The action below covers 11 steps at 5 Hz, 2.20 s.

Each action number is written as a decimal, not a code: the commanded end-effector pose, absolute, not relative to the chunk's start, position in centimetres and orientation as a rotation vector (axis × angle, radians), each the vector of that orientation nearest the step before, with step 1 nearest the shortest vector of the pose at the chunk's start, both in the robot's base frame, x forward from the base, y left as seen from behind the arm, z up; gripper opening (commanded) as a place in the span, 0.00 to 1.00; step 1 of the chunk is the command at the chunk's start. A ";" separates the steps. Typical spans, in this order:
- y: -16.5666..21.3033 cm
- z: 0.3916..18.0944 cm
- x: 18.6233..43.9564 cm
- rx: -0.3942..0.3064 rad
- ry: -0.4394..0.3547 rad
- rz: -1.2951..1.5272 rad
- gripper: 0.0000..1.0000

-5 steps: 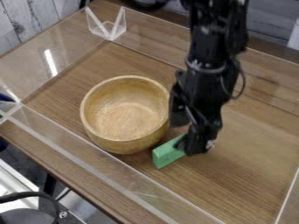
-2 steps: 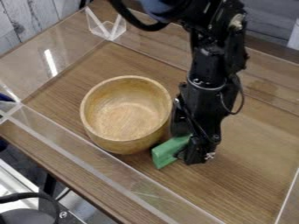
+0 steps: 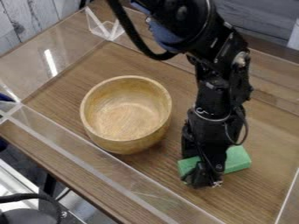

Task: Put the green block in the brown bowl

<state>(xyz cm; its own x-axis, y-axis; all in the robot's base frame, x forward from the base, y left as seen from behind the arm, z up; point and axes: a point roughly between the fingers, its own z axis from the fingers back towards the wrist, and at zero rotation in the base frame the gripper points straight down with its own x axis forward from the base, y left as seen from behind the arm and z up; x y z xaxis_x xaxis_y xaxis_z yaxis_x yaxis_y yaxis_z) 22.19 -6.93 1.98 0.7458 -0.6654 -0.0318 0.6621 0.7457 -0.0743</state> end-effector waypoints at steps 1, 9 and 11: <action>-6.9 2.8 23.0 -0.053 0.010 -0.721 0.00; -5.9 4.1 24.1 -0.026 -0.061 -0.662 0.00; -5.7 4.4 24.2 -0.026 -0.073 -0.649 0.00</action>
<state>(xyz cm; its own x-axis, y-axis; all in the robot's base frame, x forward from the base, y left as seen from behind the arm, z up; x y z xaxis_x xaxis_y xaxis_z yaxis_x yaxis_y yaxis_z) 23.32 -5.83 2.97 0.7914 -0.6109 0.0220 0.6112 0.7910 -0.0277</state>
